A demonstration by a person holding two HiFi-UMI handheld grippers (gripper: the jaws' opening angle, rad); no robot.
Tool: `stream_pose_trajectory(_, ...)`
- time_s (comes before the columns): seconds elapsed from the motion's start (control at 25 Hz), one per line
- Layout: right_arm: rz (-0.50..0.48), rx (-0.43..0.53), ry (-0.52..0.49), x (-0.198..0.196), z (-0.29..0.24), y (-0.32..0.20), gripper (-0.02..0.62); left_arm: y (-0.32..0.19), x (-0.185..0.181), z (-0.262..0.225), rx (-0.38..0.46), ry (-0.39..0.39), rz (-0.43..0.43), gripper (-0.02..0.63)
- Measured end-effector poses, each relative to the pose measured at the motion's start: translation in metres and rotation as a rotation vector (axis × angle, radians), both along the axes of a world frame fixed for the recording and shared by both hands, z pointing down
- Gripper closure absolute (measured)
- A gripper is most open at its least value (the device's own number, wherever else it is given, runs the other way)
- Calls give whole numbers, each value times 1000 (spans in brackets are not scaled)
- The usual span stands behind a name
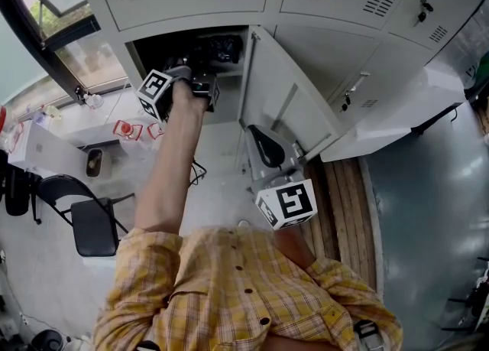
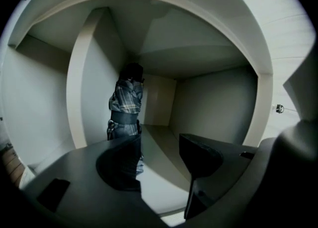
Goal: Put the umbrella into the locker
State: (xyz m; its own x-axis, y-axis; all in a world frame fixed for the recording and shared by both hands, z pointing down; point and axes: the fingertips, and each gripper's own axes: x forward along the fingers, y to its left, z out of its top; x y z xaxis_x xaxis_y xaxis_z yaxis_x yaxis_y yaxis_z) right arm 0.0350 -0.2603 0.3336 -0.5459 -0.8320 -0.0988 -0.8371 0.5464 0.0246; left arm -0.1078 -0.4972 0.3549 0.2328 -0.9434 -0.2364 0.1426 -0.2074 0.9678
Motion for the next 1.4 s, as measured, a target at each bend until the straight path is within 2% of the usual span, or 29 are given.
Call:
stream_pose_trajectory(0.12,2,0,-18,1,-1,1,597,15,7,-8,45,-10,47,401)
stream_pose_trajectory(0.28,13,-5,-23,3,0,0,597,33,13,-10,74,-80,86,492)
stream_pose_trajectory(0.4,24,-9,-18,4,1,-1,597,46,12,-5,66,-146,94,602)
stream_pose_trajectory(0.64,33,-12,-17,2,-1,-1,597,75,14,-3,79,-224,104,603)
stream_pose_trajectory(0.84,32,-16,-25,1,-1,1,597,100,12,-12,137,-410,84,604)
stream_pose_trajectory(1.16,-2,-32,-42,-4,-2,4,597,142,13,-34,267,-763,33,604)
stream_pose_trajectory(1.28,-8,-28,-44,-4,-5,6,597,155,17,-31,290,-862,37,604)
stream_pose_trajectory(1.4,-20,-24,-51,-5,-7,7,597,170,20,-31,319,-1000,9,604)
